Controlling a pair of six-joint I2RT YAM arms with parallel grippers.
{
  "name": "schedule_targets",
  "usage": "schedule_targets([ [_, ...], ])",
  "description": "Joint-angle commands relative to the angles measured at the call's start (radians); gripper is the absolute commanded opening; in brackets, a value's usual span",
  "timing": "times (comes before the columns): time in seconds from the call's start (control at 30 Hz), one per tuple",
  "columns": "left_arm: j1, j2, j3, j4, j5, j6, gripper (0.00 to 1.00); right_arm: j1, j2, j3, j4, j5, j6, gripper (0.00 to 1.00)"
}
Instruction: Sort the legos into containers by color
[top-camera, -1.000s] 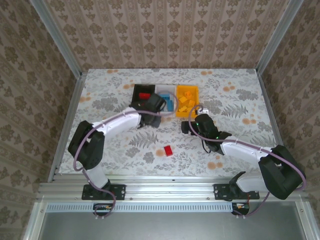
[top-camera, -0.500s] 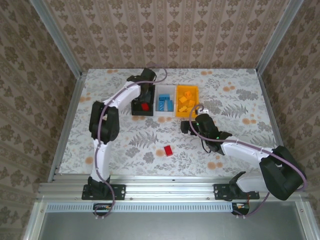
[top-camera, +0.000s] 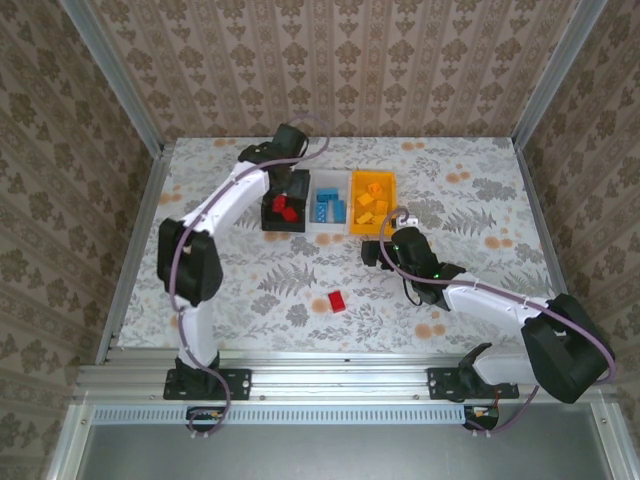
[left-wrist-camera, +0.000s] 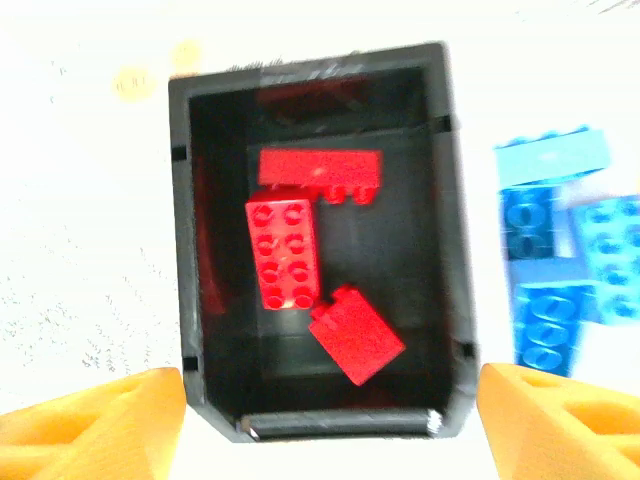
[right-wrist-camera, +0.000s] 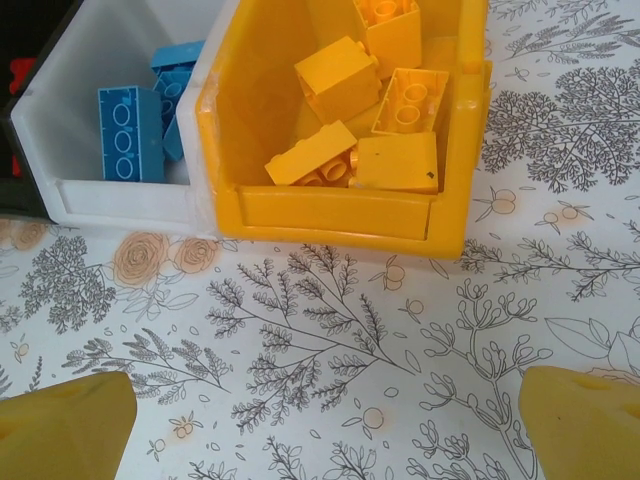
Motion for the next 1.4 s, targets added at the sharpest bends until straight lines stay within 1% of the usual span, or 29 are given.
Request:
schedule_targets([
  [0.0, -0.081, -0.134, -0.146, 0.031, 0.073, -0.056, 0.78, 0.007, -0.030, -0.012, 0.006, -0.002, 0.002, 1.00],
  [0.07, -0.147, -0.210, -0.299, 0.082, 0.124, -0.168, 0.78, 0.007, -0.038, -0.014, 0.004, 0.007, -0.001, 1.00],
  [0.13, -0.235, -0.266, -0.440, 0.127, 0.144, -0.315, 0.82, 0.007, -0.040, -0.016, 0.003, 0.013, -0.003, 1.00],
  [0.17, -0.291, -0.298, -0.504, 0.146, 0.115, -0.403, 0.85, 0.007, -0.040, -0.015, 0.002, 0.016, -0.005, 1.00],
  [0.2, -0.344, -0.319, -0.560, 0.168, 0.078, -0.498, 0.95, 0.007, -0.038, -0.013, 0.002, 0.018, -0.006, 1.00],
  [0.23, -0.402, -0.339, -0.616, 0.205, 0.054, -0.595, 1.00, 0.007, -0.037, -0.013, 0.002, 0.019, -0.005, 1.00],
  [0.27, -0.443, -0.349, -0.654, 0.233, 0.054, -0.654, 1.00, 0.007, -0.036, -0.012, 0.002, 0.022, -0.008, 1.00],
  [0.33, -0.474, -0.355, -0.673, 0.216, 0.047, -0.756, 1.00, 0.007, -0.039, -0.010, -0.007, 0.039, -0.010, 1.00],
  [0.47, -0.522, -0.334, -0.727, 0.289, 0.067, -0.897, 1.00, 0.007, -0.065, -0.028, -0.011, 0.091, 0.004, 1.00],
  [0.53, -0.538, -0.290, -0.715, 0.283, 0.067, -0.917, 0.97, 0.007, -0.079, -0.035, -0.011, 0.109, 0.009, 1.00],
  [0.67, -0.543, -0.163, -0.657, 0.251, 0.096, -0.914, 0.85, 0.005, -0.111, -0.048, -0.014, 0.135, 0.011, 1.00],
  [0.8, -0.560, -0.098, -0.633, 0.258, 0.129, -0.911, 0.73, 0.005, -0.127, -0.053, -0.017, 0.142, 0.013, 1.00],
  [0.83, -0.565, -0.094, -0.630, 0.252, 0.123, -0.912, 0.67, 0.006, -0.127, -0.055, -0.016, 0.142, 0.014, 1.00],
  [0.9, -0.573, -0.099, -0.635, 0.237, 0.108, -0.921, 0.58, 0.006, -0.127, -0.054, -0.014, 0.137, 0.017, 1.00],
  [0.97, -0.582, -0.111, -0.644, 0.222, 0.087, -0.926, 0.43, 0.006, -0.127, -0.054, -0.011, 0.129, 0.020, 1.00],
  [1.0, -0.583, -0.115, -0.647, 0.216, 0.075, -0.929, 0.39, 0.006, -0.127, -0.055, -0.010, 0.127, 0.020, 1.00],
  [1.03, -0.586, -0.121, -0.652, 0.215, 0.066, -0.927, 0.33, 0.006, -0.126, -0.055, -0.008, 0.125, 0.022, 1.00],
  [1.07, -0.584, -0.124, -0.652, 0.214, 0.061, -0.924, 0.31, 0.006, -0.124, -0.055, -0.006, 0.123, 0.022, 1.00],
  [1.23, -0.578, -0.128, -0.619, 0.172, 0.032, -0.879, 0.26, 0.006, -0.118, -0.056, 0.001, 0.118, 0.023, 1.00],
  [1.3, -0.559, -0.162, -0.598, 0.133, -0.009, -0.834, 0.26, 0.006, -0.118, -0.057, 0.003, 0.123, 0.023, 1.00],
  [1.37, -0.518, -0.219, -0.591, 0.112, -0.055, -0.770, 0.26, 0.006, -0.117, -0.057, 0.007, 0.119, 0.025, 1.00],
])
